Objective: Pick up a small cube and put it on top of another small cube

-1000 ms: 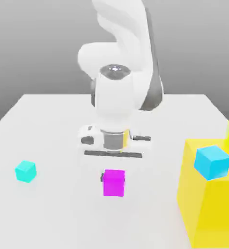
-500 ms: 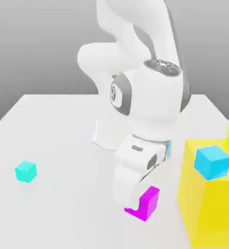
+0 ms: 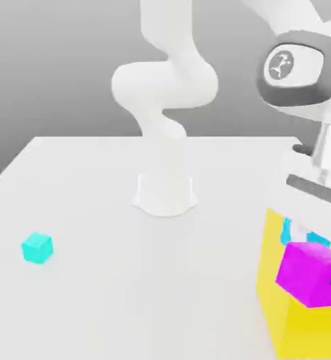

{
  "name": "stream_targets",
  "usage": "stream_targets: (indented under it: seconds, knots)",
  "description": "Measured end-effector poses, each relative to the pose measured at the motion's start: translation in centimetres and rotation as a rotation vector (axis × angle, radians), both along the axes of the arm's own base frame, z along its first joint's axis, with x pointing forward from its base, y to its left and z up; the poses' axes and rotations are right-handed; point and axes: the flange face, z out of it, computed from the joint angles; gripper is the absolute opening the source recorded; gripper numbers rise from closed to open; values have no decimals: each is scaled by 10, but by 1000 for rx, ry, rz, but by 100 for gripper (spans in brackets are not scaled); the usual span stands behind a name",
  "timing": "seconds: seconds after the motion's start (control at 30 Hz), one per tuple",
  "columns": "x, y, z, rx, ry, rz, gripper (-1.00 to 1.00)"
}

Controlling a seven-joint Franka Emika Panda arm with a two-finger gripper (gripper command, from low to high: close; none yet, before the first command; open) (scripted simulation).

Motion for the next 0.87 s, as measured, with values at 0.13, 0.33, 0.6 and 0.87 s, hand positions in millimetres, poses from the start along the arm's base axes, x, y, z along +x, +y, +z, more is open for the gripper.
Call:
stream_targets:
  seconds: [0.13,0.33,0.6,0.87]
  knots:
    - [-35,28,18,49,9,-167,-100]
    - [-92,53,47,153,38,-465,-100]
    - [-164,64,83,302,144,-857,-100]
    - [-168,60,26,314,156,-906,100]
